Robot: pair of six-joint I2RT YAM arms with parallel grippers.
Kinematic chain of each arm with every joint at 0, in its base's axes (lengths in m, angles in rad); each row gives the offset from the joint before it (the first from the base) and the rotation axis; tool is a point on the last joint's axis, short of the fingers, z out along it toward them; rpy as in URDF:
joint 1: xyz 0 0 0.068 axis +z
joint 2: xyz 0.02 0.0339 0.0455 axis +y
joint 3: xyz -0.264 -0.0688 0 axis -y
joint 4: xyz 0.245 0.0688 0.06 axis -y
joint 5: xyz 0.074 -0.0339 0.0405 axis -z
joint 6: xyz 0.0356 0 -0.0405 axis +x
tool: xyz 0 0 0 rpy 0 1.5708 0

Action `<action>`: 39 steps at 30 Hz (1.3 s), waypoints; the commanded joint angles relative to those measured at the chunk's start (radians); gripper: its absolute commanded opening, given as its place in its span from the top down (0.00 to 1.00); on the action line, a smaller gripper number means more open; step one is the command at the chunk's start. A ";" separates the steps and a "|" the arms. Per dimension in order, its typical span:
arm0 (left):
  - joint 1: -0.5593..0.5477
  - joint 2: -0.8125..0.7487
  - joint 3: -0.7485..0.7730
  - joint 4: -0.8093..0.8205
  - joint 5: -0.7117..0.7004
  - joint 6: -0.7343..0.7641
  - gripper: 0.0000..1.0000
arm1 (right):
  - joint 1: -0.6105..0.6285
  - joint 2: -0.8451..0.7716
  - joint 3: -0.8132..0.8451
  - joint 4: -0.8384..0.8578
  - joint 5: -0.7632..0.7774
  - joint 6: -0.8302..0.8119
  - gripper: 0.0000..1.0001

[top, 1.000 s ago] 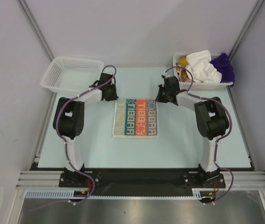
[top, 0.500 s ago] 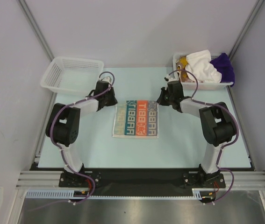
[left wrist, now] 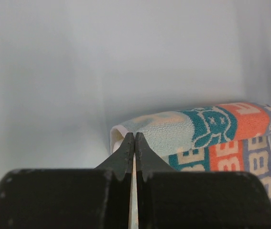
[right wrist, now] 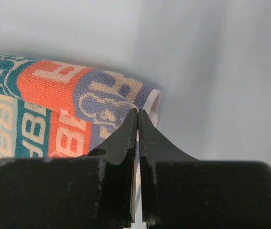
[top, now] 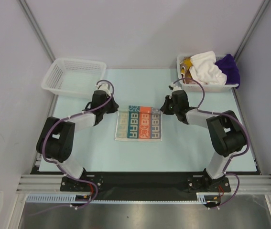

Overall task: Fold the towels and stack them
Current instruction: Fold the towel

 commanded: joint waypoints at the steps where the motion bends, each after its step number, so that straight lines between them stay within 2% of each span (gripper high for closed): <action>1: -0.006 -0.066 -0.043 0.076 -0.008 -0.007 1.00 | 0.015 -0.067 -0.038 0.072 0.054 0.009 0.98; 5: -0.014 -0.096 -0.095 0.097 -0.010 -0.020 1.00 | 0.040 -0.110 -0.083 0.083 0.088 0.009 0.97; 16: -0.037 -0.181 -0.161 0.022 -0.037 -0.035 1.00 | 0.084 -0.240 -0.204 0.072 0.145 0.041 0.97; 26: -0.109 -0.218 -0.221 -0.042 -0.111 -0.050 1.00 | 0.141 -0.292 -0.290 0.054 0.183 0.087 0.98; 39: -0.162 -0.380 -0.307 -0.119 -0.191 -0.078 1.00 | 0.224 -0.450 -0.385 -0.009 0.252 0.128 0.98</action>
